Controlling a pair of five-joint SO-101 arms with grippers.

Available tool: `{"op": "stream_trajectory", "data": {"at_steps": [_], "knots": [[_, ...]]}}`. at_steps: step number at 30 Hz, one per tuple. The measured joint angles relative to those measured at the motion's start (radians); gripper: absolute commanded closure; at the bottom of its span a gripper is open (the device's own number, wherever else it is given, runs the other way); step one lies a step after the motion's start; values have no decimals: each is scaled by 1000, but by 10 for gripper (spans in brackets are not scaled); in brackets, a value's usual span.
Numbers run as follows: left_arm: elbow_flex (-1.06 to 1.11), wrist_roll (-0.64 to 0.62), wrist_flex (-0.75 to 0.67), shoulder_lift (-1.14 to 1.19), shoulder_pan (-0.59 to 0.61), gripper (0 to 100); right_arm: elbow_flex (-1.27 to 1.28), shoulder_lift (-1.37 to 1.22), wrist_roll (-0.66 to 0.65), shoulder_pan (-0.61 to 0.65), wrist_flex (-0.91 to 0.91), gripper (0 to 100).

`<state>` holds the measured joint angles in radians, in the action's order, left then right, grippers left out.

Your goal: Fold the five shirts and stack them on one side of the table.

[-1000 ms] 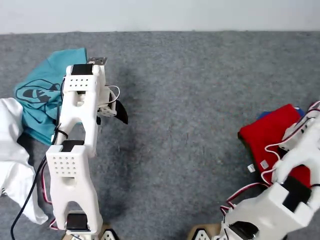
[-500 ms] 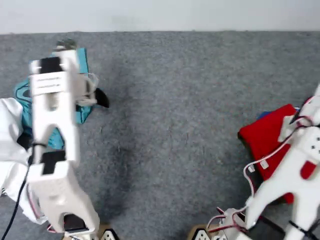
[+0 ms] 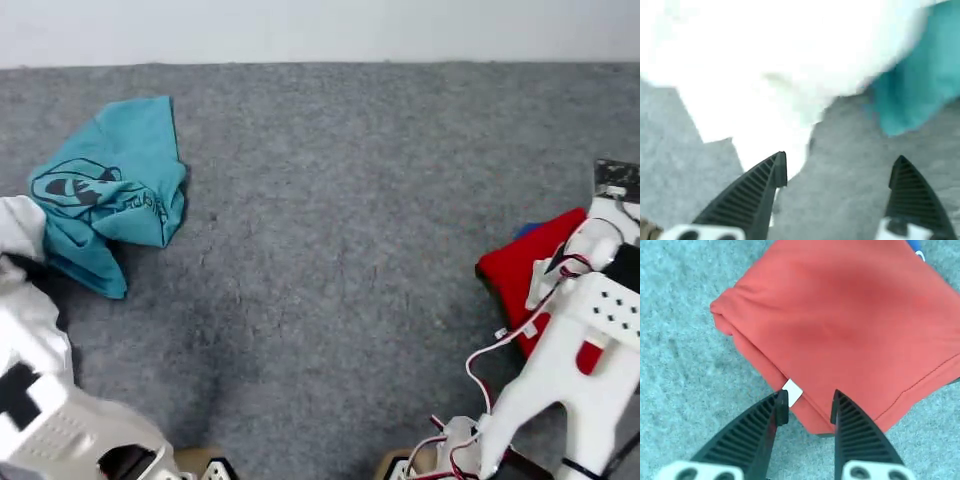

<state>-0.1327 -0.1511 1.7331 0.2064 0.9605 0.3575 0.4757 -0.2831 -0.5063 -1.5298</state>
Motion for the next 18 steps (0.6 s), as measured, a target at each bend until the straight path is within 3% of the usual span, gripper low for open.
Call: {"op": "stream_trajectory", "data": {"at_steps": [8, 16, 18], "knots": [[11, -31, -216, 120, 282, 674, 0, 0, 0, 55, 0, 851], [11, -34, -647, 390, 308, 679, 0, 0, 0, 126, 2, 851], [8, -34, -746, 439, 302, 724, 0, 0, 0, 127, 2, 851]]}}
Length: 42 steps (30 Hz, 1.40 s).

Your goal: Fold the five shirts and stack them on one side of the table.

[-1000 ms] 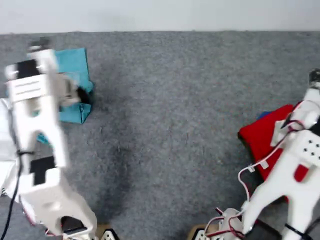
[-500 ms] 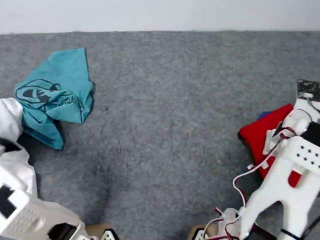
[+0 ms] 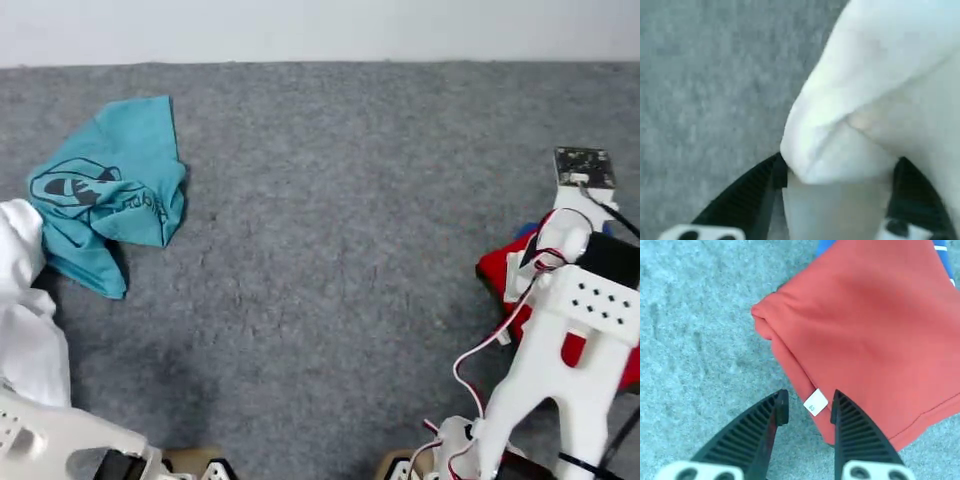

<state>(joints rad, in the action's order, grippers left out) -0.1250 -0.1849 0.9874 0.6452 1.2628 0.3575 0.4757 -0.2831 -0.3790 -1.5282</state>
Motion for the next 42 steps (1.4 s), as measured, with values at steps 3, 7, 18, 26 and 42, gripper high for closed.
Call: {"op": "stream_trajectory", "data": {"at_steps": [3, 7, 18, 26, 42], "knots": [[-14, -5, -21, 44, -28, 902, 0, 0, 0, 0, 0, 851], [-41, 68, 38, 44, -133, 972, 0, 0, 0, 0, 0, 851], [-365, 153, 698, 107, -701, 987, 0, 0, 0, 0, 0, 851], [-425, 186, 746, -48, -1125, 987, 0, 0, 0, 0, 0, 851], [-434, 594, 741, -690, -1903, 987, 0, 0, 0, 0, 0, 851]]}}
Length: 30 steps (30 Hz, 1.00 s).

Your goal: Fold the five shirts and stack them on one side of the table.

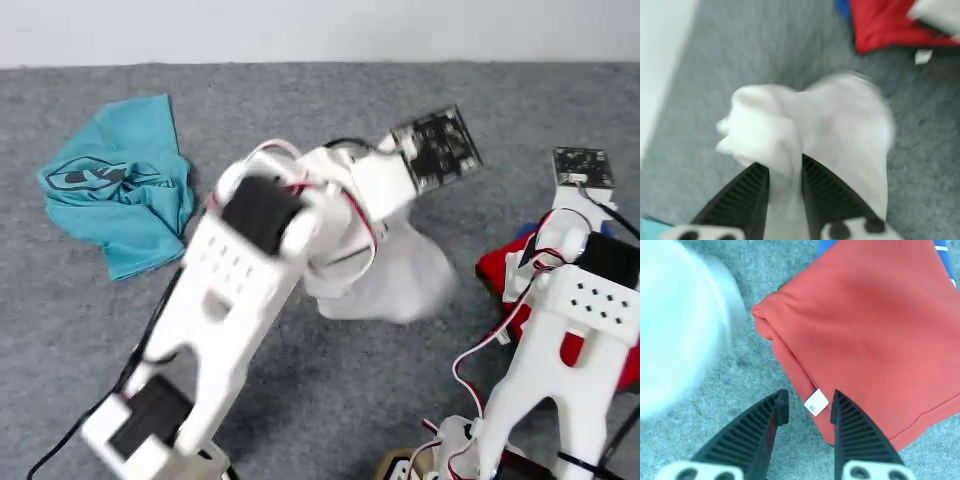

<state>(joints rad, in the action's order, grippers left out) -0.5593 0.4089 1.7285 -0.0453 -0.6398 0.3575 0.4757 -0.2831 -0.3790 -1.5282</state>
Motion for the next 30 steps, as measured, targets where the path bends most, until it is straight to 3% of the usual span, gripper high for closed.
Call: {"op": "stream_trajectory", "data": {"at_steps": [8, 15, 20, 25, 30], "knots": [[69, 0, 0, -26, 133, 987, 0, 0, 0, 0, 0, 851], [318, 0, -212, 212, 422, 987, 49, 0, 0, 0, 0, 851], [333, -3, -296, 342, 598, 985, 49, 0, 0, 0, 0, 851], [255, -55, -114, 342, 563, 985, 49, 0, 0, 0, 0, 851], [167, -104, -3, 256, 423, 985, 49, 0, -6, 0, 0, 851]]}}
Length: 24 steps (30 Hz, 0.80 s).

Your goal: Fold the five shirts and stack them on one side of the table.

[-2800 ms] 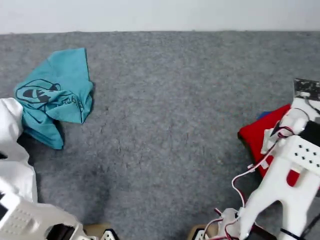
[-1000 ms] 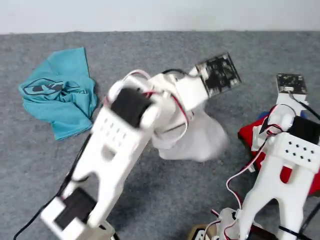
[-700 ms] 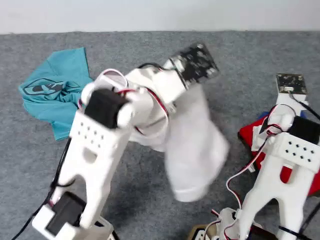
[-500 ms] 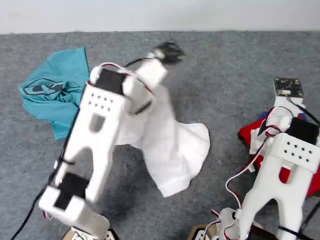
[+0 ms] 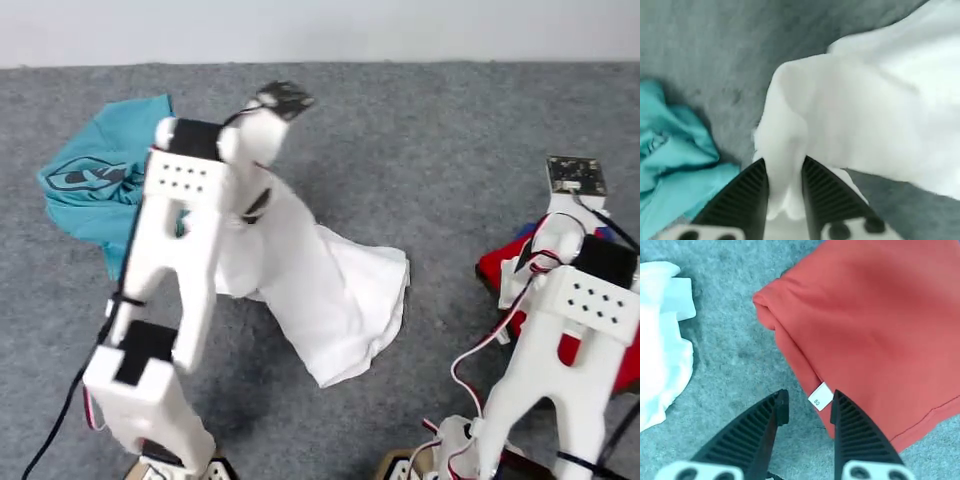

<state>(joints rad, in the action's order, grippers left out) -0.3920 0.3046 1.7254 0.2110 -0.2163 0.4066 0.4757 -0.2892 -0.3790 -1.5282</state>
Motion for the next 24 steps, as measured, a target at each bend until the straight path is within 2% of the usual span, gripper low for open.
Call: {"op": "stream_trajectory", "data": {"at_steps": [5, 10, 13, 16, 24], "knots": [[-6, -8, 9, -152, -135, 985, 0, 0, -54, 52, 18, 850], [-6, -12, 9, -319, -209, 985, 87, 0, -64, 236, 129, 851], [-6, -12, 9, -399, -207, 985, 184, 0, -71, 367, 187, 851], [-6, -12, 9, -459, -195, 985, 273, 0, -95, 445, 264, 851], [31, -12, 9, -499, -170, 985, 305, 0, -78, 459, 436, 852]]}}
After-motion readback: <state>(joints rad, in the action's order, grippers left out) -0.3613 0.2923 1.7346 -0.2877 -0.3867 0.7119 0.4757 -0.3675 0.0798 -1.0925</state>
